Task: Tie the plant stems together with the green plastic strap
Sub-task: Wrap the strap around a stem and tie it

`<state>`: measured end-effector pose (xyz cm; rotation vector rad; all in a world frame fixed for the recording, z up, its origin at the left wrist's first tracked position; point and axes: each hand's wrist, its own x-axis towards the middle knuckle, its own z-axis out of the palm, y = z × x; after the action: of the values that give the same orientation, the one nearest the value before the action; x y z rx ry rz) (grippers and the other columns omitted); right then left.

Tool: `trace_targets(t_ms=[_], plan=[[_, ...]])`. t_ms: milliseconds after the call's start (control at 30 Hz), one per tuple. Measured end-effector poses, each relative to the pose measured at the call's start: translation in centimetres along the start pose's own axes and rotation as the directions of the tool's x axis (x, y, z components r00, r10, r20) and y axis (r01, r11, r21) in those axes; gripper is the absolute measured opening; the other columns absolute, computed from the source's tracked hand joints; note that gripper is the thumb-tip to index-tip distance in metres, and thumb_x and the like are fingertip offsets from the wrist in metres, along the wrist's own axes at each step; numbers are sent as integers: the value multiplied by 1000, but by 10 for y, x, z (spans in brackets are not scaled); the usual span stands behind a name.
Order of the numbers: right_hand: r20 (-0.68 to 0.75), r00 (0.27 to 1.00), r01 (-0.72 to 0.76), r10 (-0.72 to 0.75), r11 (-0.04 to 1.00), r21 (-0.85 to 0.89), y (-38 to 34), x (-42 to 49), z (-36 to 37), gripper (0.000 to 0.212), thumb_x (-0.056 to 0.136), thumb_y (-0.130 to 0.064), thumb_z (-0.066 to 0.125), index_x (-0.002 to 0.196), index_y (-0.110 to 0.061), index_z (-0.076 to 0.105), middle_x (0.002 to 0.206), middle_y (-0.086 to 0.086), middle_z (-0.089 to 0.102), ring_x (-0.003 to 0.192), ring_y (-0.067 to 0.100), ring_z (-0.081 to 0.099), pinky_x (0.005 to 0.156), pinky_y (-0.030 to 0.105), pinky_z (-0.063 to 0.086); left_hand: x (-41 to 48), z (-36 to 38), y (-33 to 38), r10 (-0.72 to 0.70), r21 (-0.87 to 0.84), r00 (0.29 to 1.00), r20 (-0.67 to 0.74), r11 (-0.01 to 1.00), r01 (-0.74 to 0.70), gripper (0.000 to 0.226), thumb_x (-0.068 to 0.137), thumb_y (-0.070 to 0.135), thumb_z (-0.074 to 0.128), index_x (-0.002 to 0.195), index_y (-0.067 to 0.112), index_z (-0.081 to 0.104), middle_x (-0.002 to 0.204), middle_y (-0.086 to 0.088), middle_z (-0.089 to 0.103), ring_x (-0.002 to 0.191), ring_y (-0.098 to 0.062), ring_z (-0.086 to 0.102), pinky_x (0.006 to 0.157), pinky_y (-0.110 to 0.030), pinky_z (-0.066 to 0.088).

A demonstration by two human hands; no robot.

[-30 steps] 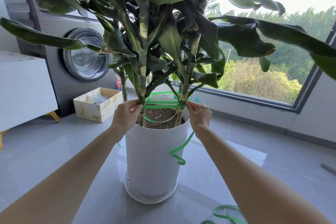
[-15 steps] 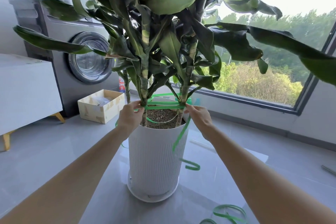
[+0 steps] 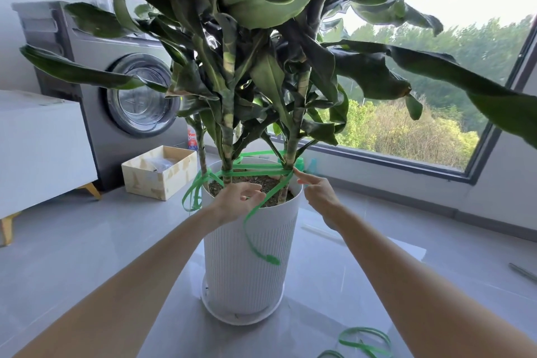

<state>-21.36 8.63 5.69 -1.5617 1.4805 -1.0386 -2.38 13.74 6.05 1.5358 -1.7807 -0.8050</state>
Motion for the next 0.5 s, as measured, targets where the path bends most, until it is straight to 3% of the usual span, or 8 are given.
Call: trace_targets(t_ms=[67, 167, 267, 400, 500], plan=[[-8, 1000, 16, -16, 1000, -15, 2, 0, -1, 54, 92, 1, 36, 128, -33, 57, 140, 14, 49, 128, 28, 39, 115, 42, 29, 1, 4, 1, 17, -60, 999, 50, 998, -14, 41, 94, 28, 53, 131, 10, 51, 116, -5, 65, 110, -14, 58, 94, -25, 43], [-19, 999, 29, -29, 999, -33, 1, -1, -4, 57, 91, 4, 34, 129, -32, 57, 136, 12, 53, 120, 22, 43, 104, 28, 32, 1, 4, -2, 60, -98, 995, 75, 994, -52, 31, 93, 20, 55, 117, 1, 61, 79, -1, 67, 72, -9, 63, 71, -16, 48], [-111, 991, 71, -74, 997, -36, -6, -8, -3, 45, 92, -1, 43, 125, -26, 62, 128, 6, 60, 102, 16, 52, 96, 32, 45, 1, -5, -8, 125, 26, 992, -35, 992, -124, 19, 89, 24, 62, 96, 9, 71, 70, 5, 67, 50, -6, 58, 56, -15, 47], [-344, 885, 213, -313, 931, -296, -22, -11, 10, 23, 90, -14, 54, 97, -26, 73, 104, -4, 71, 88, 16, 64, 69, 27, 50, -6, -18, -11, 221, 147, 969, -111, 968, -204, 13, 84, 29, 68, 76, 20, 73, 64, 11, 69, 41, -3, 51, 47, -14, 43], [-253, 792, 388, -555, 779, -492, -38, -8, 18, 18, 90, -16, 57, 90, -24, 74, 99, -8, 72, 77, 13, 66, 62, 24, 49, -10, -25, -15, 217, 174, 968, -128, 966, -194, 14, 83, 28, 70, 73, 19, 75, 59, 13, 68, 40, -1, 52, 47, -15, 44]])
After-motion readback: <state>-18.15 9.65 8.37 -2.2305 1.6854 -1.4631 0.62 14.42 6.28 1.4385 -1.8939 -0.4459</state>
